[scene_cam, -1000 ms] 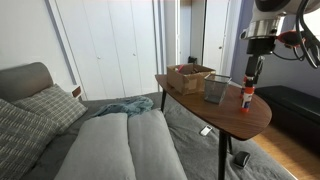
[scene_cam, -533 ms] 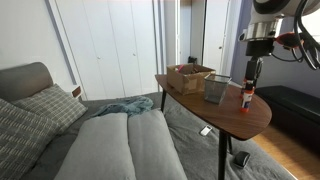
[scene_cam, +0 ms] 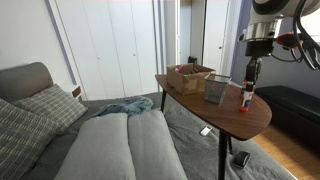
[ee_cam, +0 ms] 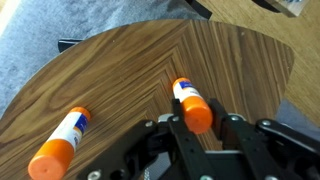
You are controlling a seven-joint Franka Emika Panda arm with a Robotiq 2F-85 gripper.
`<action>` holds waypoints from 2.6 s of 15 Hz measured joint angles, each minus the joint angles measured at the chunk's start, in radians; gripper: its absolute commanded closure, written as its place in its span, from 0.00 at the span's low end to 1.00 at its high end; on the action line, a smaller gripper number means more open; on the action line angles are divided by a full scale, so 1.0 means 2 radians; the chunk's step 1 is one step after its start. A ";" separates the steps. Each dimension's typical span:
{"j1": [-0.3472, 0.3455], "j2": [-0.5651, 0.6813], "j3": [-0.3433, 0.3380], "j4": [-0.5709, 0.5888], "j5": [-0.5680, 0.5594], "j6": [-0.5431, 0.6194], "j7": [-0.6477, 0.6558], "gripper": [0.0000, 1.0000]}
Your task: Put the two orange bottles in the office pen holder
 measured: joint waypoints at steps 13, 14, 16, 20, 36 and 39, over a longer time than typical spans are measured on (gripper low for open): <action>0.015 -0.045 0.037 0.133 -0.027 -0.044 -0.044 0.92; 0.021 -0.043 0.041 0.138 -0.027 -0.036 -0.044 0.92; 0.031 -0.034 0.051 0.141 -0.027 -0.011 -0.044 0.92; 0.036 0.006 0.069 0.141 -0.051 0.044 -0.044 0.92; 0.030 0.090 0.070 0.124 -0.091 0.053 -0.079 0.92; 0.030 0.091 0.070 0.116 -0.091 0.047 -0.089 0.92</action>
